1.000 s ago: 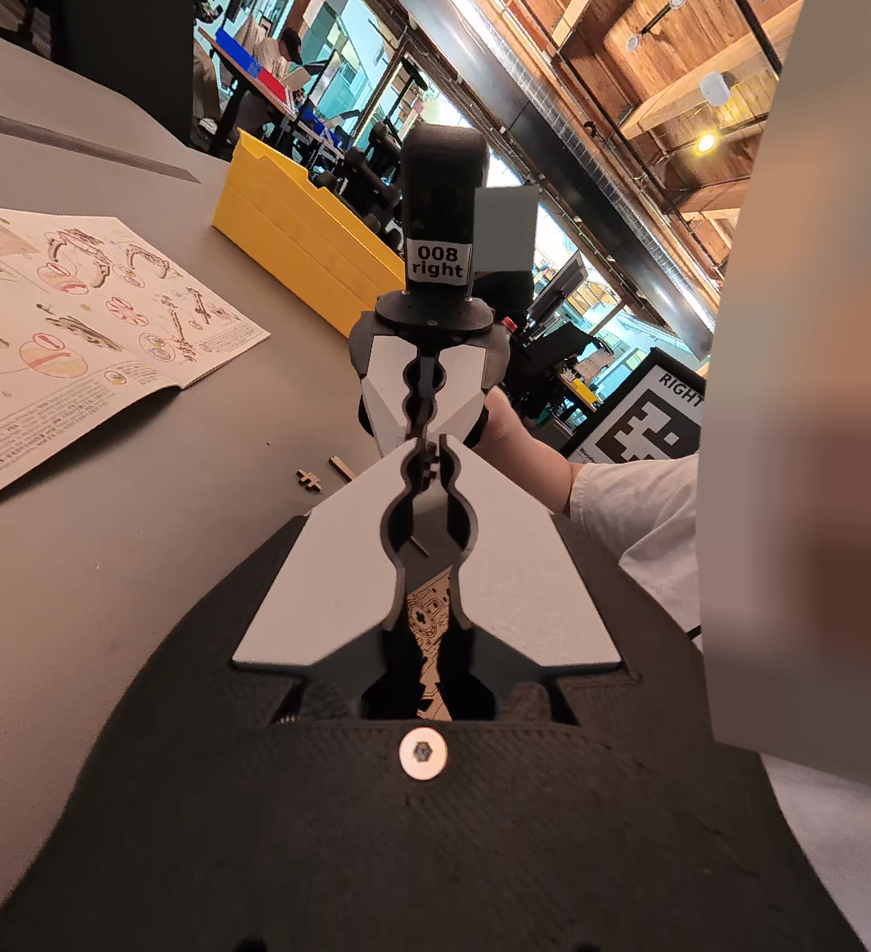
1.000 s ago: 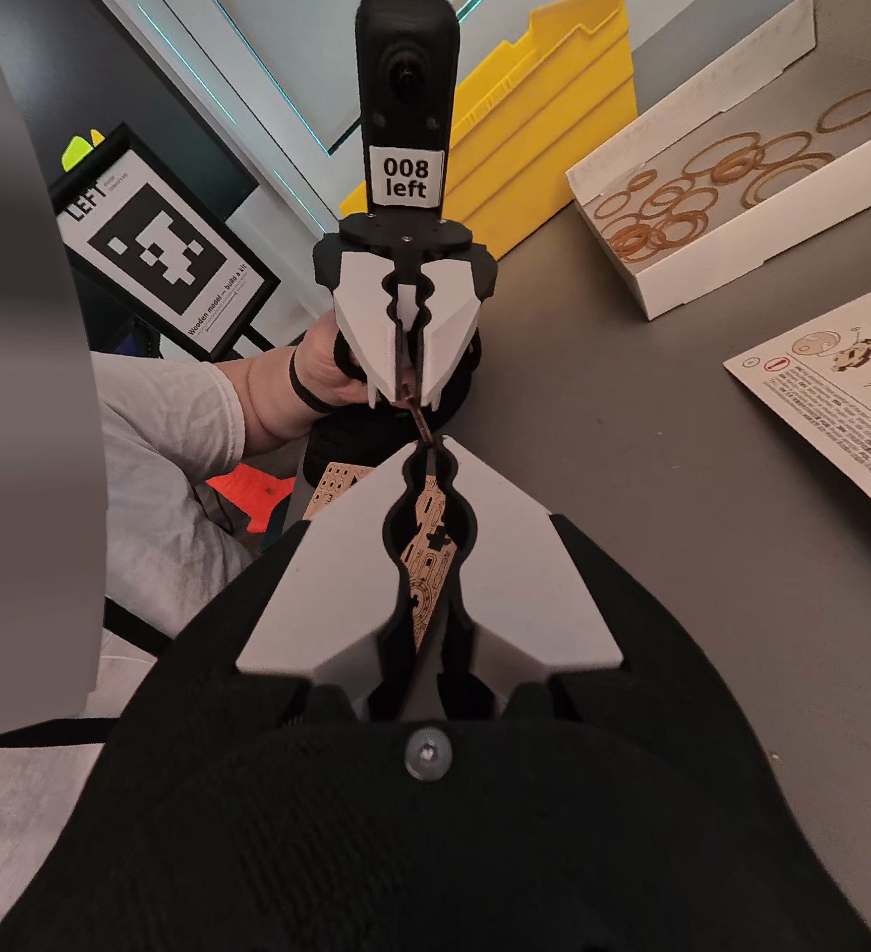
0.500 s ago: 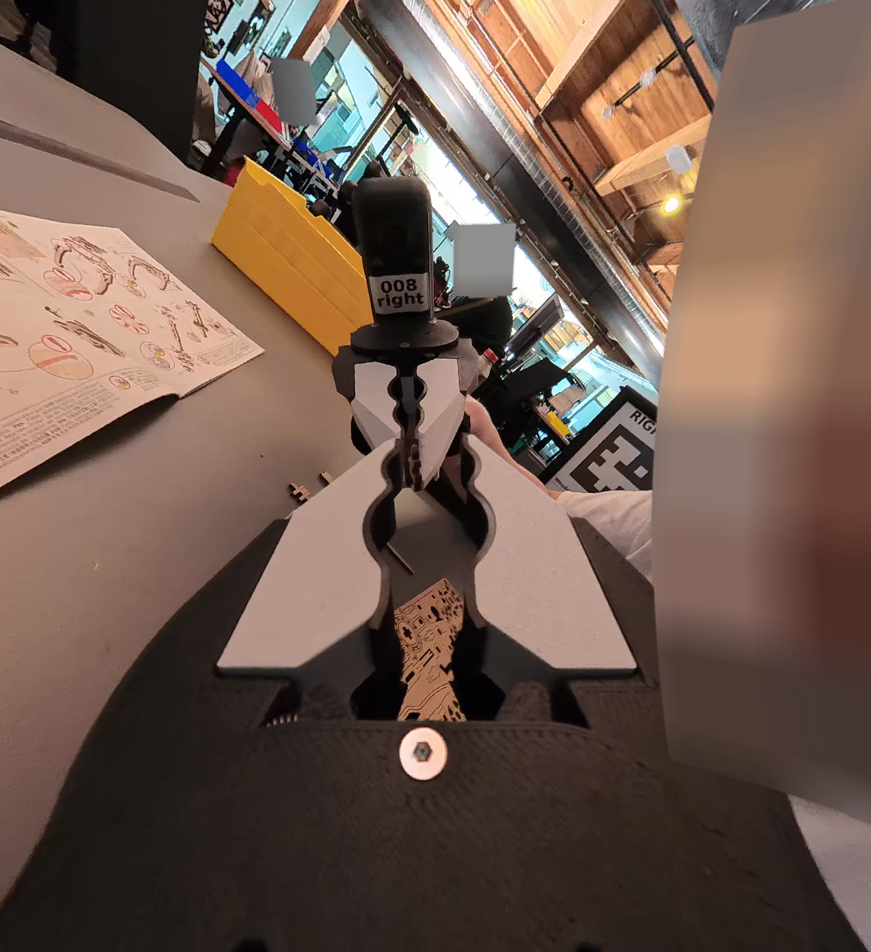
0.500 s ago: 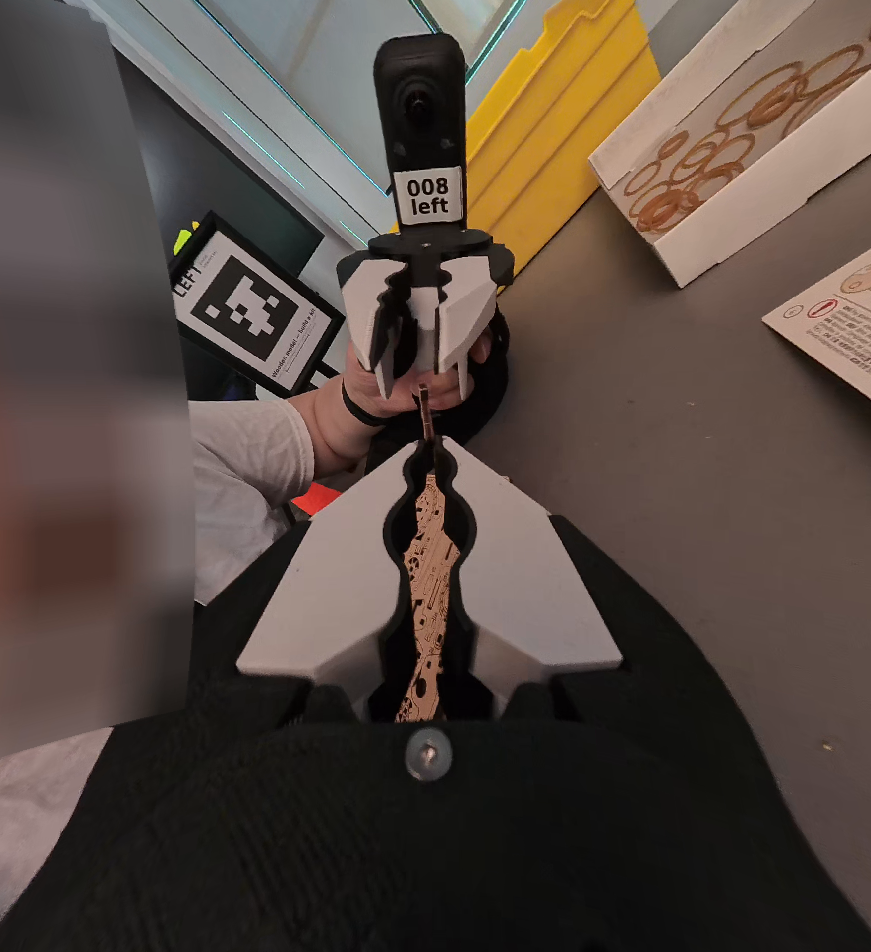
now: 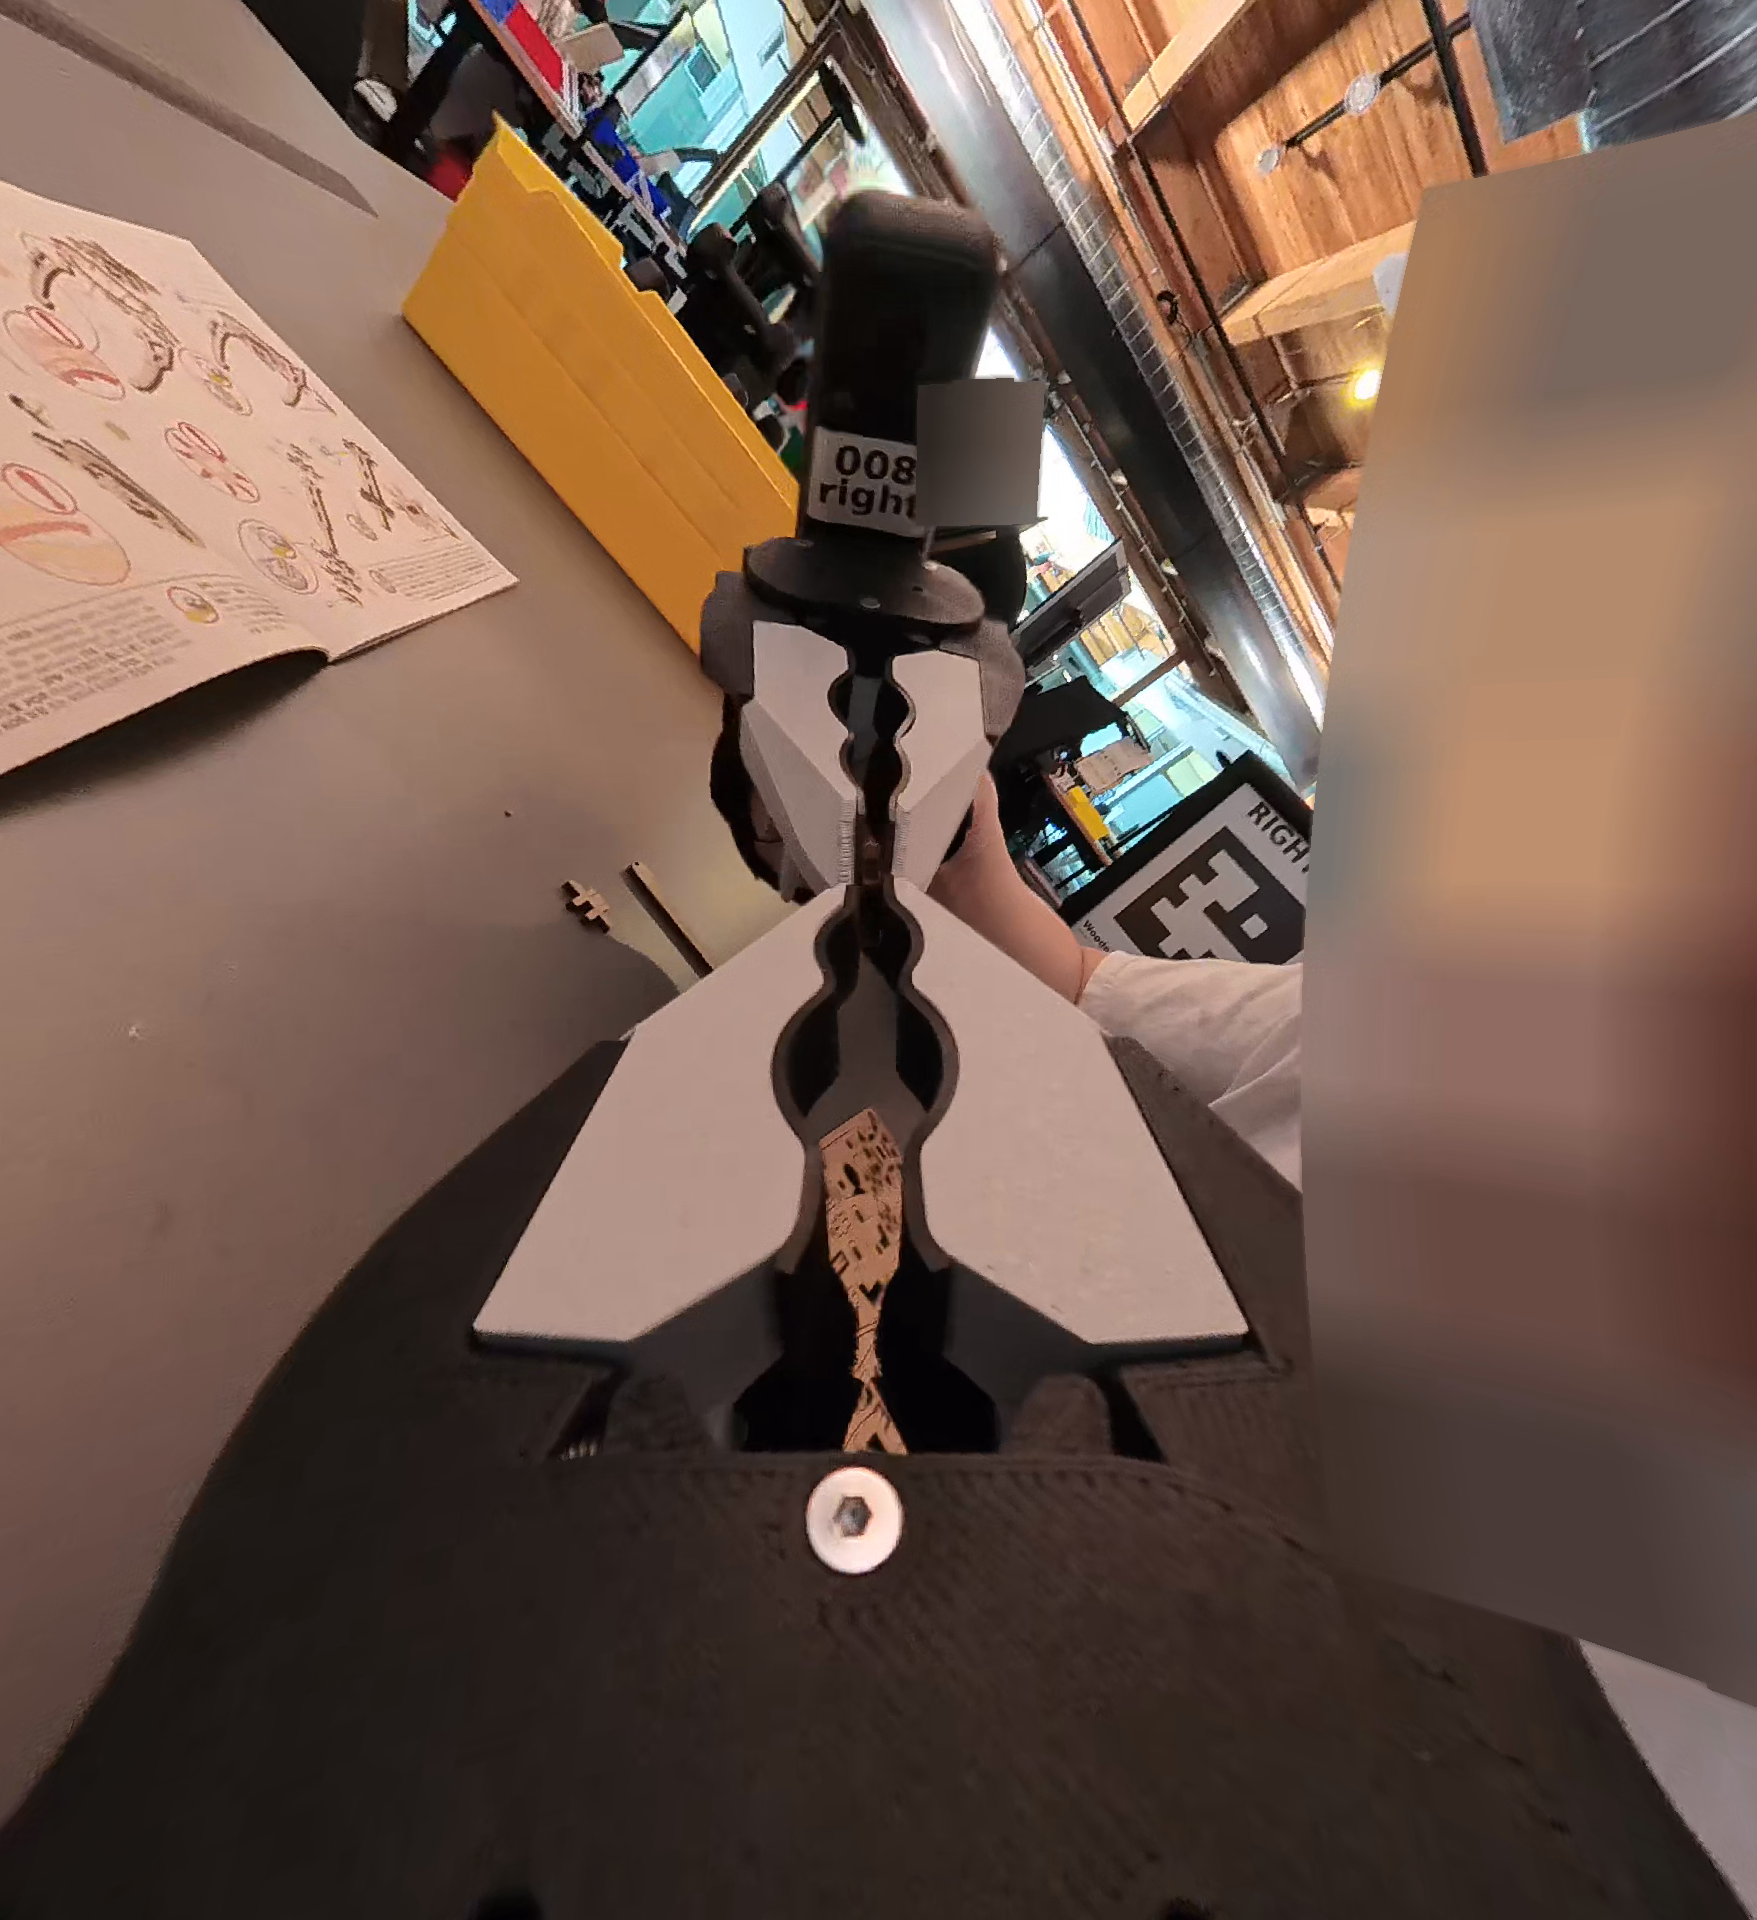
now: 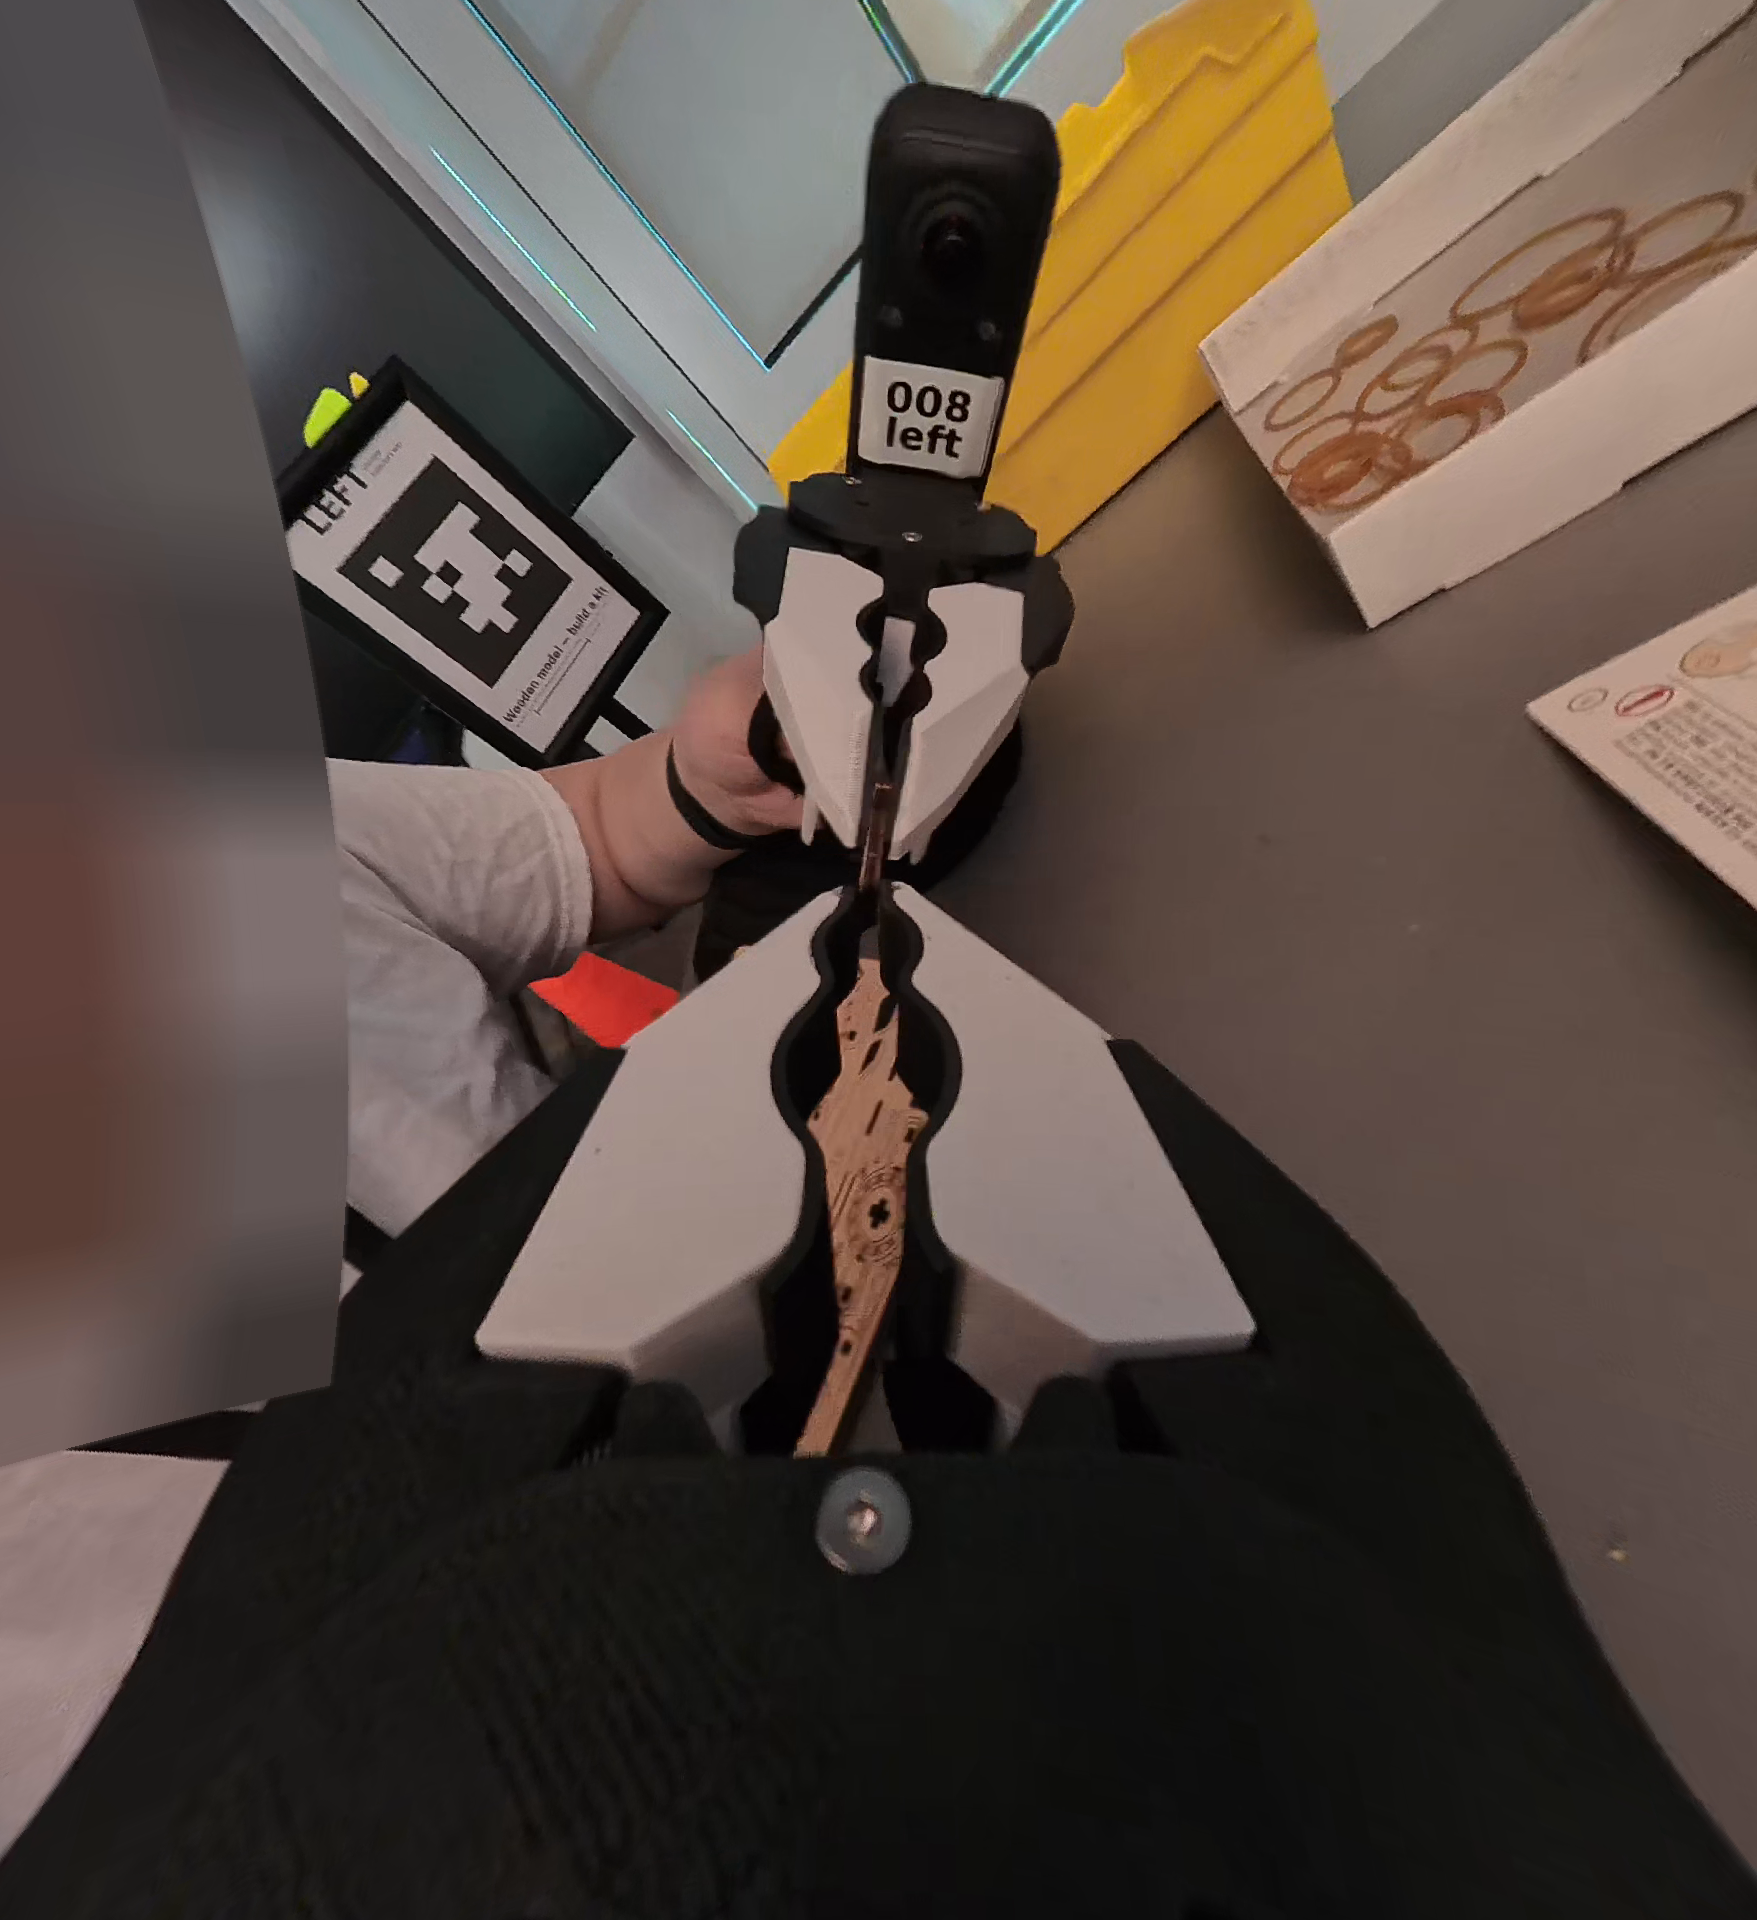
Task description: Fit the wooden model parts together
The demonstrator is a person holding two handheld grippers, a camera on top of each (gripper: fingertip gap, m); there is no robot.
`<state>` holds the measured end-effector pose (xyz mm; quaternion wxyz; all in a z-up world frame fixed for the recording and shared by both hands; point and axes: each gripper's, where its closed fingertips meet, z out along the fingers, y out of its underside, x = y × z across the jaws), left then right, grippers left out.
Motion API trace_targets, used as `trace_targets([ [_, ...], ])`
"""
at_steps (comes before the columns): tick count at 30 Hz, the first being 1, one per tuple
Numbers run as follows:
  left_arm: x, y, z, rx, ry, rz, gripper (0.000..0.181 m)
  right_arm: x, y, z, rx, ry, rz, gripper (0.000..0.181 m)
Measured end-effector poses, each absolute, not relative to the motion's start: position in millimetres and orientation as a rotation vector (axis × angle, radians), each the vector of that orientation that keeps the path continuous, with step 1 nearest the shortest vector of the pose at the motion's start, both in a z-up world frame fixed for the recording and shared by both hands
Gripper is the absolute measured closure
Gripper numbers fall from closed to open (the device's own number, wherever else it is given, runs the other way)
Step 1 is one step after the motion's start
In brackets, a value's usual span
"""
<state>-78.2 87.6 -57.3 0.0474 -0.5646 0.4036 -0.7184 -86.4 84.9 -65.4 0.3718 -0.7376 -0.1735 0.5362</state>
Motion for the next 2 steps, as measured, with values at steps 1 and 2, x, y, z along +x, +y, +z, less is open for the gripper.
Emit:
trace_targets([
  [1, -78.5, 88.9, -56.2, -1.726, 1.208, -2.21, 0.181, -86.3, 86.4, -64.1, -1.875, -0.468, 1.331, 0.179],
  [2, -79.0, 90.7, -54.2, -1.726, 1.177, -2.239, 0.181, -85.2, 88.5, -62.3, -1.857, -0.49, 1.274, 0.177],
])
